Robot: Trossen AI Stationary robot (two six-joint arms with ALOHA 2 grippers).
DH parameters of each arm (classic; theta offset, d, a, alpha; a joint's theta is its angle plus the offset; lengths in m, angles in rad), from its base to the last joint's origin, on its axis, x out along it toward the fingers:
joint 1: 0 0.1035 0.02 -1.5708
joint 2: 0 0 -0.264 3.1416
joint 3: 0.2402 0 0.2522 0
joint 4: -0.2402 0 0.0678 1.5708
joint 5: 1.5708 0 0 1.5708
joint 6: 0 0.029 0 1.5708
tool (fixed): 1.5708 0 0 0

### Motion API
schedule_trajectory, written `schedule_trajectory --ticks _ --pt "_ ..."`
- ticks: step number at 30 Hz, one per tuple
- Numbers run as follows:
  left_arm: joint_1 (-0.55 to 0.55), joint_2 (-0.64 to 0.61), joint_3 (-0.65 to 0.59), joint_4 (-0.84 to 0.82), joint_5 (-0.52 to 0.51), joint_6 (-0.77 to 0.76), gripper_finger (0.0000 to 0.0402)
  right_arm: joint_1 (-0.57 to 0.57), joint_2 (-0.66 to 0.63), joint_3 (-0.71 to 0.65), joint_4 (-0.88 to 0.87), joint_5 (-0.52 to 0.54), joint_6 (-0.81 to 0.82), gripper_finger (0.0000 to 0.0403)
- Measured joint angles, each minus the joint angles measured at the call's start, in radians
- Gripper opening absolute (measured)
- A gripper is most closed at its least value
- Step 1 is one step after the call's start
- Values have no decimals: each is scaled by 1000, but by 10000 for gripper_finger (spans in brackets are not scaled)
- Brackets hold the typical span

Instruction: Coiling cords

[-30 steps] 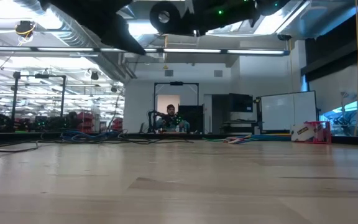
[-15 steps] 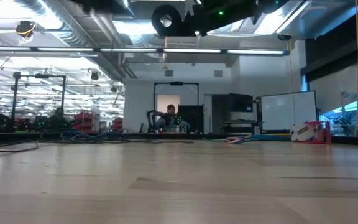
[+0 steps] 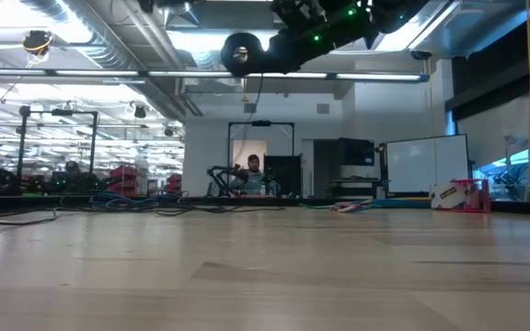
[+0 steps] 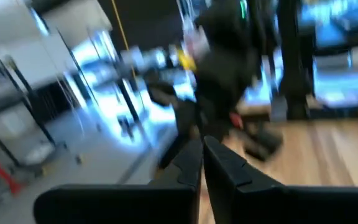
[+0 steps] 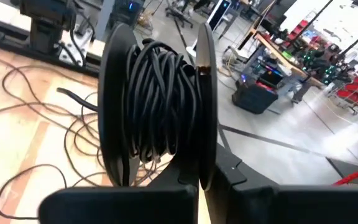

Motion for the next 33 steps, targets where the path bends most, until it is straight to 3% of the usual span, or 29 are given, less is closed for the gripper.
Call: schedule_trajectory --ticks 5,10,14,19,26,30,33 --pt "3 52 -26 -160 11 -126 13 0 0 -1 -2 1 -2 9" --pt "27 162 -94 -159 15 -267 50 0 0 -1 4 4 -2 9" --pt "56 282 -147 -2 14 -311 106 0 0 -1 6 3 -2 9" --pt "110 445 -169 195 15 -246 149 0 0 -1 12 3 -2 9" --pt "176 629 -169 402 21 -237 152 0 0 -1 7 3 -2 9" --pt "202 677 -169 473 138 -253 145 0 0 -1 6 3 -2 9" --pt "213 703 -169 492 156 -257 144 0 0 -1 7 3 -6 9"
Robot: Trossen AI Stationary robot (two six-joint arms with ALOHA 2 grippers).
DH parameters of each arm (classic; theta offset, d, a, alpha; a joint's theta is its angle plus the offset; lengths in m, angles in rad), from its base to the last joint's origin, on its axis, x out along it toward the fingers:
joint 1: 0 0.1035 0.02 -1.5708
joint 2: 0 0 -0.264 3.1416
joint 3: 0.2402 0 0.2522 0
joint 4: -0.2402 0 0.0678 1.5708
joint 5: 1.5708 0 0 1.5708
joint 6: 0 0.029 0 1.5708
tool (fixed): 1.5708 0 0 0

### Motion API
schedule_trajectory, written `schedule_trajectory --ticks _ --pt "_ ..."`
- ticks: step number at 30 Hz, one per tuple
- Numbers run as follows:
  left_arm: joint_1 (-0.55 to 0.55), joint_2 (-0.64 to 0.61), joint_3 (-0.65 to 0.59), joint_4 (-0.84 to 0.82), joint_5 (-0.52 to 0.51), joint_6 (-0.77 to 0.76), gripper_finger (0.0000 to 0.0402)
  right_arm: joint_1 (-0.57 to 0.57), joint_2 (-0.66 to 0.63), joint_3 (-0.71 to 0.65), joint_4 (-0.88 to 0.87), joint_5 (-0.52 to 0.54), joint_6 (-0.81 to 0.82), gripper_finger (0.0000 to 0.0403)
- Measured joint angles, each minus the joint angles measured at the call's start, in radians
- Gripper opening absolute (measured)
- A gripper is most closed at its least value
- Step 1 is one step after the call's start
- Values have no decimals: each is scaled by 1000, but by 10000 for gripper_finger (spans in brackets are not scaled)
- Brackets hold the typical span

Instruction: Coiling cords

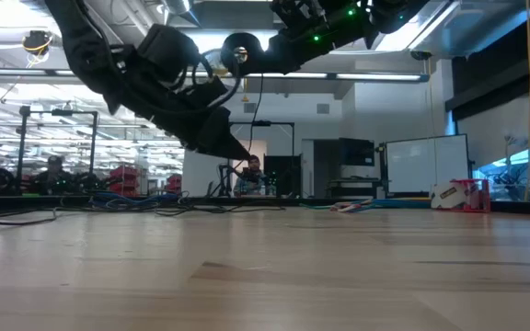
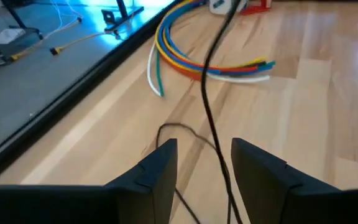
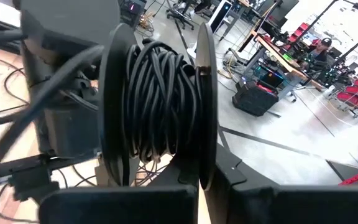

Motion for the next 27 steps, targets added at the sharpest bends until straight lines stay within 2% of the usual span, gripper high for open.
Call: schedule_trajectory --ticks 5,11,13,17,18,22,27 --pt "15 24 0 31 66 -2 143 0 0 0 0 0 -7 9" --pt "36 34 1 52 62 12 136 0 0 0 1 0 -14 9" --pt "49 34 1 47 59 18 112 0 0 0 -1 0 -14 9" --pt "73 33 1 40 35 60 24 0 0 0 -8 0 -18 9" --pt "80 27 1 31 13 72 13 0 0 0 -13 0 -19 9" --pt "99 -70 0 -74 -97 109 16 0 0 0 -30 0 -21 9" --pt "97 -299 0 -275 -115 151 3 0 0 0 -52 1 -23 9"
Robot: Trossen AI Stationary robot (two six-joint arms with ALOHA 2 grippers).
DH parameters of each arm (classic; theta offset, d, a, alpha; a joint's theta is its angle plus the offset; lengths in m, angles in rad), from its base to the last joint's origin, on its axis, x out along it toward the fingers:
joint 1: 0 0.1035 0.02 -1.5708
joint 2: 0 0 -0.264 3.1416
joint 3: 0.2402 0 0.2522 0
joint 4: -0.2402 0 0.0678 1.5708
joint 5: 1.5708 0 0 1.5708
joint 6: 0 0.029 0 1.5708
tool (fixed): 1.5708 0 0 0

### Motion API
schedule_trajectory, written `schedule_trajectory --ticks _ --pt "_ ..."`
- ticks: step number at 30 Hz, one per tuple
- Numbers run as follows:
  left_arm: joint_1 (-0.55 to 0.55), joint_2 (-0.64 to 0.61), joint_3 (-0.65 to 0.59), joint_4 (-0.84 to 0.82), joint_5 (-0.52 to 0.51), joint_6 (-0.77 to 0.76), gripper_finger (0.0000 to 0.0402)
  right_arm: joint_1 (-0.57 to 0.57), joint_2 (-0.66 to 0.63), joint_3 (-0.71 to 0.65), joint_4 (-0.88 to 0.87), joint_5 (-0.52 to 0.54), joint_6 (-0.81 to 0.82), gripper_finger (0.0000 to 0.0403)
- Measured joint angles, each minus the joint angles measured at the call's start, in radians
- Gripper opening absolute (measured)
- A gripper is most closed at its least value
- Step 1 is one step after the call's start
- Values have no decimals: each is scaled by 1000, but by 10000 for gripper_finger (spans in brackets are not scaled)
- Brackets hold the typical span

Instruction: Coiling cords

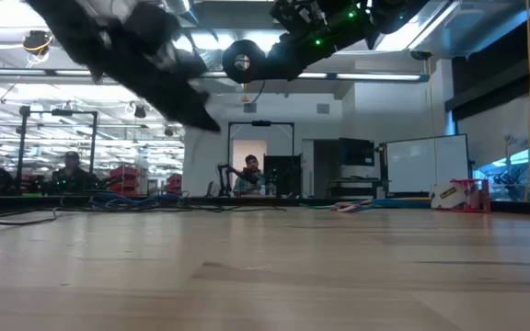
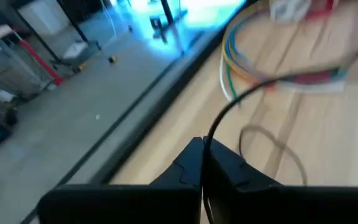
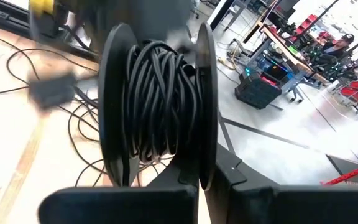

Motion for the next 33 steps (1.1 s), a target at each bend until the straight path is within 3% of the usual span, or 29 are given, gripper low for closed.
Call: schedule_trajectory --ticks 8,13,16,23,33 --pt "3 -383 0 -262 -109 42 2 0 0 0 -7 0 0 9" --pt "4 -516 0 -282 -101 50 2 0 0 0 2 -9 0 9" --pt "-9 -565 0 -251 -45 27 1 0 0 0 -3 -9 0 9" --pt "-75 -558 0 -81 102 -51 1 0 0 0 0 3 1 9" --pt "-202 -355 55 89 108 -54 1 0 64 0 113 169 -4 9"
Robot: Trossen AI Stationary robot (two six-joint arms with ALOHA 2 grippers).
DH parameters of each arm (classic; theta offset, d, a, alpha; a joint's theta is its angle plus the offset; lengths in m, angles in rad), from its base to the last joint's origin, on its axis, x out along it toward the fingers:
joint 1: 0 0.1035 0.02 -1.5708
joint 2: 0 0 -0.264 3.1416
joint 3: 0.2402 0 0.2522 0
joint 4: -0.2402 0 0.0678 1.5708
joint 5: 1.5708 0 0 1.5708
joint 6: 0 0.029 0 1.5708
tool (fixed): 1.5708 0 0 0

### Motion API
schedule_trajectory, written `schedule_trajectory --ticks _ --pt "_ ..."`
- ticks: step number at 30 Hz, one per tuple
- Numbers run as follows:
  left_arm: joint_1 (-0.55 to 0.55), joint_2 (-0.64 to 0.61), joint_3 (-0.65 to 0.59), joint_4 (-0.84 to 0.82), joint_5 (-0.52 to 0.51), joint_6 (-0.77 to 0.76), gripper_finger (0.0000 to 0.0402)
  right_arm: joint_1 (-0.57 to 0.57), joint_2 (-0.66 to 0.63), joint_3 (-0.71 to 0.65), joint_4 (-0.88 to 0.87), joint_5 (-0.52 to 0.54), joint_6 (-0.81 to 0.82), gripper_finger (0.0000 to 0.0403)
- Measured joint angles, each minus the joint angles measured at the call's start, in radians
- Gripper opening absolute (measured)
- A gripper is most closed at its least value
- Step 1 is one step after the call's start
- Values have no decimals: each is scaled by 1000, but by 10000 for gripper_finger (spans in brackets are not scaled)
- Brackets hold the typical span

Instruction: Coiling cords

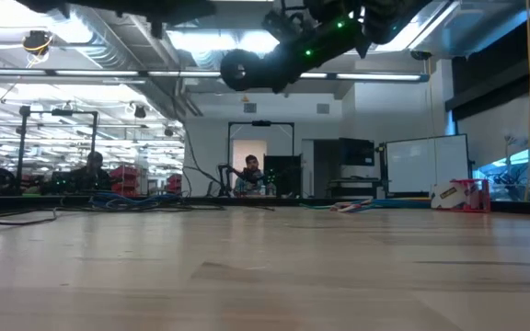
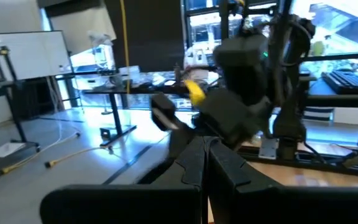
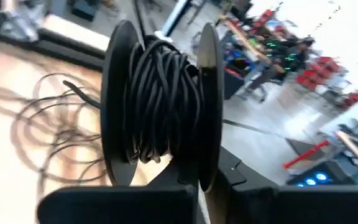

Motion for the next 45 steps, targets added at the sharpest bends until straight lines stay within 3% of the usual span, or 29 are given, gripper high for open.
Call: schedule_trajectory --ticks 14,18,21,26,36,45 --pt "-24 350 124 158 -9 78 2 0 10 0 29 24 58 9" --pt "-41 410 125 150 -81 108 3 0 8 14 7 24 129 9" --pt "-59 437 126 141 -196 118 3 0 8 31 -7 15 157 9" --pt "-80 473 128 136 -276 155 3 -1 8 42 -15 -31 178 9" --pt "-80 482 128 28 -353 153 1 -1 -27 46 -12 -43 192 9" --pt "-77 485 123 11 -357 168 3 0 -50 50 36 -128 221 9"
